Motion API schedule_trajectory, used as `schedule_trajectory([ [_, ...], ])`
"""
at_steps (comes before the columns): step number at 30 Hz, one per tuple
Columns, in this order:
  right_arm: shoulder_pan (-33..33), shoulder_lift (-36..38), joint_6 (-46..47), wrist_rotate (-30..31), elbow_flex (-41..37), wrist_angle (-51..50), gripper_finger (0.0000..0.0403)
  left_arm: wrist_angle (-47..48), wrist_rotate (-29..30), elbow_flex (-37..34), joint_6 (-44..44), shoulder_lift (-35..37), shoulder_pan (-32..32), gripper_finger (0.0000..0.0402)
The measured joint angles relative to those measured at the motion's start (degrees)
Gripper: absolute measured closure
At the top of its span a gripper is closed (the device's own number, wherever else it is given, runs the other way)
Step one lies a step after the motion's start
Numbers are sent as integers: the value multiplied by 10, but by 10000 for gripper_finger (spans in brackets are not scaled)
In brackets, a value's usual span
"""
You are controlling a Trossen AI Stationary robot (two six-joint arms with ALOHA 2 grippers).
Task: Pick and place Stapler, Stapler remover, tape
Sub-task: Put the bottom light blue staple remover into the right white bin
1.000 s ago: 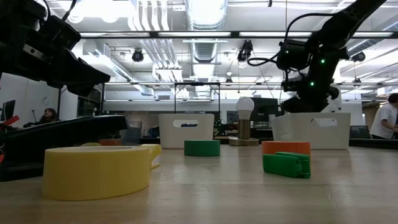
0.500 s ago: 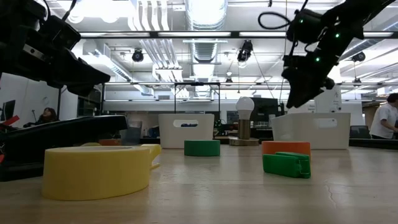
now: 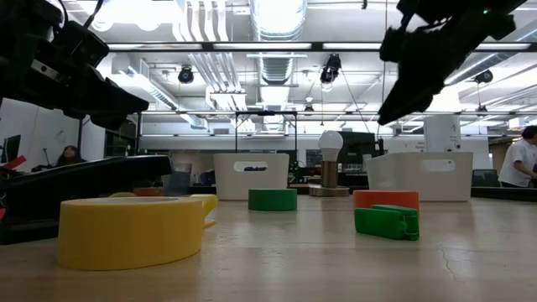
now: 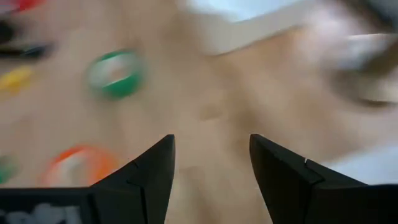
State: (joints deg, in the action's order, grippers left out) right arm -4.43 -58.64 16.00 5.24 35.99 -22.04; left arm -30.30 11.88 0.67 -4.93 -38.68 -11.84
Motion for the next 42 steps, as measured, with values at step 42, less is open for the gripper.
schedule_trajectory([
  [42,384,-329,173,-183,26,349,263,0,0,0,0,0,0,378],
])
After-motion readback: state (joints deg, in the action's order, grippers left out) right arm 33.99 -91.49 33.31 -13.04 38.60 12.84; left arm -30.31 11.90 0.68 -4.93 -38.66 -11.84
